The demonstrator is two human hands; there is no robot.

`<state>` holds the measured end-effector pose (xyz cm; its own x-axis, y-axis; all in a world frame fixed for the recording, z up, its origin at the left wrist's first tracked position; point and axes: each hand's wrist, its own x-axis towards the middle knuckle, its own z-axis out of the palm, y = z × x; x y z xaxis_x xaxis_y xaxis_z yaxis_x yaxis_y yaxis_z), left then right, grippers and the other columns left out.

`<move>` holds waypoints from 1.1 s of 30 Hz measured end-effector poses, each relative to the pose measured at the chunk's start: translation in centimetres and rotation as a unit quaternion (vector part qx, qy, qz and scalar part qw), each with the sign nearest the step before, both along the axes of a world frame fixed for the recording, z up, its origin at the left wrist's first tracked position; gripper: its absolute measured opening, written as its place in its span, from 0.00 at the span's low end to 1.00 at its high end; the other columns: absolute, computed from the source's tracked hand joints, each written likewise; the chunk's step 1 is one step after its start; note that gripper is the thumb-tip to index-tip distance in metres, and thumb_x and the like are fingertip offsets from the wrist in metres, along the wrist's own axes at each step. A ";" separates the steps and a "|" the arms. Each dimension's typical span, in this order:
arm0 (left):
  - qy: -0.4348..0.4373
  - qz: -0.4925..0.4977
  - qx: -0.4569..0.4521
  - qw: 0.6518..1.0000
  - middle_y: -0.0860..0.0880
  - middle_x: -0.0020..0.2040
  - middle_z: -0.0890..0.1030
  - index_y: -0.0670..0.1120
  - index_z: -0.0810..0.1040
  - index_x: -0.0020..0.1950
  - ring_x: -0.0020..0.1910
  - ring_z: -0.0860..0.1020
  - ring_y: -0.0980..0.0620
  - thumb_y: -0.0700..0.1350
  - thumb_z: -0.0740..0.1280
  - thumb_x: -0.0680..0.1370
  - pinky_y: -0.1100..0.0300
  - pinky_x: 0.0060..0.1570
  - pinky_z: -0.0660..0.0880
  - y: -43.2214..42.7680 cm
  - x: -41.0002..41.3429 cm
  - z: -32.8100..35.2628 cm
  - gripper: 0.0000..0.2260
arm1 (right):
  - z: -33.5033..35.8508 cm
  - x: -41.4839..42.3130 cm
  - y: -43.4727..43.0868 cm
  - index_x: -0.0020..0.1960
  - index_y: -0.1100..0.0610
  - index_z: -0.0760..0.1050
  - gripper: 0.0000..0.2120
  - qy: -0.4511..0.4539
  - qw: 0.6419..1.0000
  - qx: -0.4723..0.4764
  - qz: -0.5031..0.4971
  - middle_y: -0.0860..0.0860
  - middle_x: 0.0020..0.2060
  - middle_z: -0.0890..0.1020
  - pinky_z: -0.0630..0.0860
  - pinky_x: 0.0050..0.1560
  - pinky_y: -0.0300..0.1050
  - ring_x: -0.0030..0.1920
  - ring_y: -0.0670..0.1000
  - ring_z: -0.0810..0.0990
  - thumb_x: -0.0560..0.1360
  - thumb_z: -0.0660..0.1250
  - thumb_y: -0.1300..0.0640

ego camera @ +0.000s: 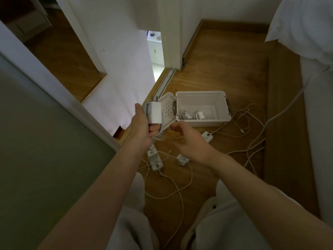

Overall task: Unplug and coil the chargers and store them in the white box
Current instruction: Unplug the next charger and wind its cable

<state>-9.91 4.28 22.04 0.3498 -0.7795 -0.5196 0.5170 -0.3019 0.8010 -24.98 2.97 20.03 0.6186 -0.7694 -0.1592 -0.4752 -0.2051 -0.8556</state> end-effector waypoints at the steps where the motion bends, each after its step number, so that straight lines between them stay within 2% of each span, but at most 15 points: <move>1: 0.020 -0.006 -0.008 1.000 0.48 0.25 0.72 0.43 0.72 0.45 0.17 0.63 0.58 0.58 0.48 0.82 0.70 0.15 0.56 0.0 -0.4 0.1 0.23 | -0.1 0.4 0.2 0.68 0.57 0.64 0.26 -0.016 0.999 0.017 0.031 0.47 0.61 0.73 0.68 0.62 0.37 0.62 0.44 0.71 0.73 0.69 0.60; 4: 0.059 -0.021 -0.026 0.998 0.49 0.23 0.72 0.43 0.72 0.43 0.16 0.62 0.59 0.57 0.47 0.82 0.70 0.14 0.54 -0.2 -1.0 0.1 0.23 | -1.3 1.1 0.6 0.63 0.57 0.69 0.18 0.017 0.995 0.000 0.099 0.49 0.56 0.78 0.73 0.58 0.43 0.58 0.47 0.75 0.75 0.67 0.58; 6: 0.072 -0.045 -0.025 0.996 0.49 0.24 0.72 0.43 0.72 0.42 0.16 0.62 0.59 0.57 0.47 0.82 0.69 0.14 0.53 -0.2 -0.8 0.0 0.23 | -1.8 0.8 0.3 0.56 0.56 0.75 0.09 0.067 0.987 -0.074 0.129 0.45 0.45 0.76 0.68 0.50 0.41 0.51 0.45 0.71 0.77 0.64 0.56; 8: 0.081 -0.081 -0.011 0.993 0.49 0.25 0.72 0.44 0.72 0.42 0.16 0.63 0.58 0.58 0.48 0.82 0.69 0.15 0.53 -0.2 -0.1 -0.1 0.23 | -1.8 0.3 -0.3 0.51 0.53 0.77 0.07 0.091 0.978 -0.122 0.146 0.41 0.37 0.71 0.64 0.47 0.40 0.46 0.44 0.68 0.78 0.61 0.53; 10: 0.078 -0.109 0.004 0.991 0.48 0.27 0.72 0.44 0.73 0.43 0.16 0.63 0.58 0.58 0.49 0.82 0.70 0.16 0.52 -0.2 0.6 -0.1 0.22 | -1.6 -0.1 -0.8 0.50 0.52 0.78 0.08 0.101 0.971 -0.155 0.154 0.40 0.37 0.71 0.64 0.47 0.41 0.45 0.45 0.67 0.79 0.61 0.52; 14: 0.073 -0.155 0.014 0.985 0.47 0.32 0.72 0.44 0.73 0.47 0.17 0.63 0.58 0.59 0.51 0.81 0.70 0.16 0.53 -0.1 1.8 -0.1 0.21 | -1.2 -0.4 -1.4 0.55 0.53 0.78 0.11 0.131 0.950 -0.230 0.164 0.44 0.45 0.75 0.61 0.47 0.37 0.47 0.42 0.60 0.79 0.59 0.52; 17: 0.054 -0.230 0.027 0.971 0.48 0.31 0.71 0.44 0.74 0.46 0.18 0.63 0.59 0.60 0.51 0.80 0.68 0.19 0.50 0.1 2.2 0.3 0.22 | -1.4 -0.5 -1.8 0.49 0.56 0.78 0.09 0.118 0.944 -0.270 0.150 0.48 0.43 0.78 0.59 0.47 0.38 0.45 0.44 0.63 0.78 0.62 0.53; 20: -0.022 -0.290 0.055 0.955 0.47 0.29 0.69 0.41 0.72 0.51 0.17 0.61 0.58 0.60 0.49 0.80 0.67 0.20 0.49 0.6 2.3 0.9 0.23 | -1.5 -0.7 -2.0 0.45 0.55 0.81 0.06 0.065 0.938 -0.313 0.135 0.46 0.40 0.80 0.58 0.47 0.35 0.45 0.42 0.62 0.74 0.68 0.53; 22: -0.099 -0.311 0.071 0.943 0.47 0.28 0.67 0.42 0.71 0.56 0.17 0.60 0.58 0.60 0.49 0.80 0.69 0.19 0.51 0.8 2.4 1.0 0.23 | -1.1 -0.9 -1.9 0.46 0.55 0.83 0.06 0.026 0.945 -0.296 0.134 0.35 0.37 0.73 0.56 0.44 0.32 0.44 0.38 0.58 0.72 0.69 0.53; 24: -0.148 -0.328 0.077 0.930 0.48 0.25 0.66 0.42 0.71 0.57 0.17 0.59 0.58 0.60 0.49 0.80 0.69 0.18 0.53 0.9 2.8 0.9 0.23 | -0.8 -0.8 -1.7 0.46 0.53 0.83 0.07 0.011 0.959 -0.246 0.138 0.32 0.36 0.69 0.61 0.44 0.36 0.44 0.42 0.61 0.72 0.69 0.51; 26: -0.163 -0.340 0.078 0.923 0.48 0.25 0.66 0.41 0.72 0.55 0.17 0.59 0.58 0.61 0.49 0.80 0.68 0.19 0.52 0.9 3.3 0.7 0.25 | -0.6 -0.6 -1.4 0.45 0.50 0.82 0.06 -0.012 0.970 -0.198 0.139 0.36 0.35 0.73 0.63 0.44 0.39 0.43 0.45 0.64 0.72 0.69 0.49; 28: -0.163 -0.343 0.083 0.921 0.48 0.24 0.66 0.40 0.73 0.49 0.17 0.59 0.58 0.61 0.49 0.80 0.68 0.19 0.52 0.9 3.6 0.4 0.26 | -0.1 -0.5 -1.0 0.40 0.47 0.80 0.02 -0.045 0.976 -0.166 0.134 0.37 0.33 0.75 0.63 0.44 0.36 0.42 0.42 0.64 0.72 0.70 0.50; 29: -0.152 -0.340 0.086 0.924 0.48 0.24 0.66 0.41 0.73 0.47 0.17 0.59 0.58 0.61 0.48 0.80 0.68 0.19 0.52 0.9 3.8 0.2 0.26 | 0.2 -0.6 -0.8 0.38 0.46 0.78 0.04 -0.055 0.978 -0.152 0.132 0.38 0.32 0.75 0.63 0.43 0.34 0.41 0.42 0.65 0.72 0.70 0.50; 31: -0.112 -0.308 0.080 0.941 0.48 0.26 0.66 0.42 0.73 0.47 0.18 0.59 0.58 0.61 0.49 0.80 0.69 0.18 0.52 0.7 3.9 -0.2 0.25 | 0.4 -0.7 -0.6 0.34 0.52 0.78 0.09 -0.060 0.982 -0.112 0.137 0.43 0.30 0.77 0.65 0.43 0.33 0.39 0.44 0.68 0.72 0.70 0.51; 33: -0.035 -0.260 0.049 0.964 0.48 0.28 0.69 0.43 0.74 0.48 0.17 0.61 0.59 0.59 0.51 0.80 0.69 0.17 0.52 0.6 4.2 -0.3 0.22 | 0.6 -0.8 -0.5 0.33 0.53 0.78 0.12 -0.074 0.986 -0.068 0.134 0.53 0.28 0.78 0.68 0.42 0.39 0.33 0.50 0.71 0.74 0.68 0.51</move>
